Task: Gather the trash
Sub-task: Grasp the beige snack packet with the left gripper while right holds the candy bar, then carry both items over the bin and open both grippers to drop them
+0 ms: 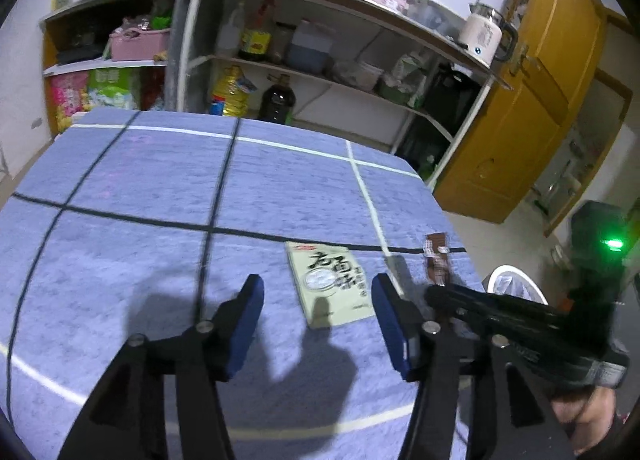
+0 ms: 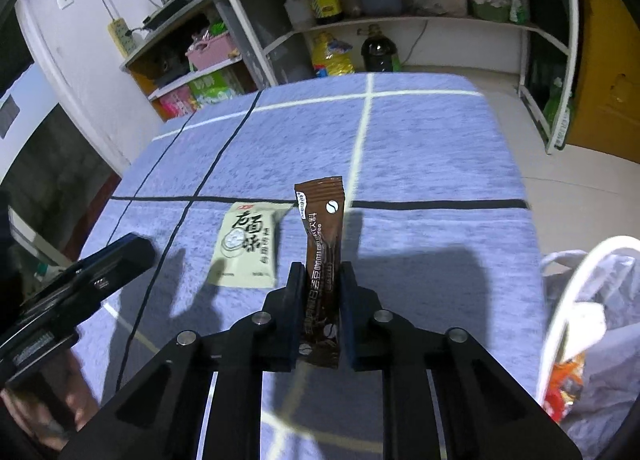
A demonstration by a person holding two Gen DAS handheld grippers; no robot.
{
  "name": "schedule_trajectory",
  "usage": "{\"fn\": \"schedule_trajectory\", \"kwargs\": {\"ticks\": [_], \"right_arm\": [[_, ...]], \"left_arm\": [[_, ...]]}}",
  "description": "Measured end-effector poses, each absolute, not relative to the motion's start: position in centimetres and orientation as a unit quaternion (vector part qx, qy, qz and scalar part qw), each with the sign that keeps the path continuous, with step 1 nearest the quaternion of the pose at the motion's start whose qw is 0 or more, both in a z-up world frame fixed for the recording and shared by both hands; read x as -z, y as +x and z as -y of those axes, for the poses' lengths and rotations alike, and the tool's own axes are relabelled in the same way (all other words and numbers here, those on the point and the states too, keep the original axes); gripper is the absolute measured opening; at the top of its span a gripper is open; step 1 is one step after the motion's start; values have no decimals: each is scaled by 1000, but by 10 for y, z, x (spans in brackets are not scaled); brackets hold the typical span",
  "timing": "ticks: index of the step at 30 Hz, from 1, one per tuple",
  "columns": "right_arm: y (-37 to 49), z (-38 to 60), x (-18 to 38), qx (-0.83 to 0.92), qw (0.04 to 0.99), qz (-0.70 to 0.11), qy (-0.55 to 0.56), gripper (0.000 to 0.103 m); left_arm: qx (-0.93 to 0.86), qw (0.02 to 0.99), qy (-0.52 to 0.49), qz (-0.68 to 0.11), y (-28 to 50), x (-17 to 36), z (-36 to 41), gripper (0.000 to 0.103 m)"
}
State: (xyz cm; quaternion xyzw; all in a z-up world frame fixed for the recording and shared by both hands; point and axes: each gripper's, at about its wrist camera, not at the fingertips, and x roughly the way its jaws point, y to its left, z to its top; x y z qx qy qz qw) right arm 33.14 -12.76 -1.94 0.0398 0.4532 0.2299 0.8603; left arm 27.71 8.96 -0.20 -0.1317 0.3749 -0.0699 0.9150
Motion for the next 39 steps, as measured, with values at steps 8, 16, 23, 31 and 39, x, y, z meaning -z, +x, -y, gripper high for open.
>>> {"fn": "schedule_trajectory", "kwargs": {"ticks": [8, 16, 23, 31, 39], "right_arm": [[312, 179, 4, -223, 869, -439, 48, 17], [302, 209, 0, -217, 872, -436, 57, 17], [288, 231, -2, -206, 878, -426, 70, 17], [285, 247, 1, -192, 881, -426, 81, 17], [275, 276, -2, -171, 889, -416, 89, 17]], "left_arm": [[57, 898, -82, -428, 319, 32, -51, 61], [16, 905, -22, -425, 321, 36, -30, 52], [27, 913, -12, -407, 315, 31, -27, 17], [49, 921, -25, -385, 302, 19, -34, 5], [121, 927, -32, -354, 279, -11, 1, 3]]}}
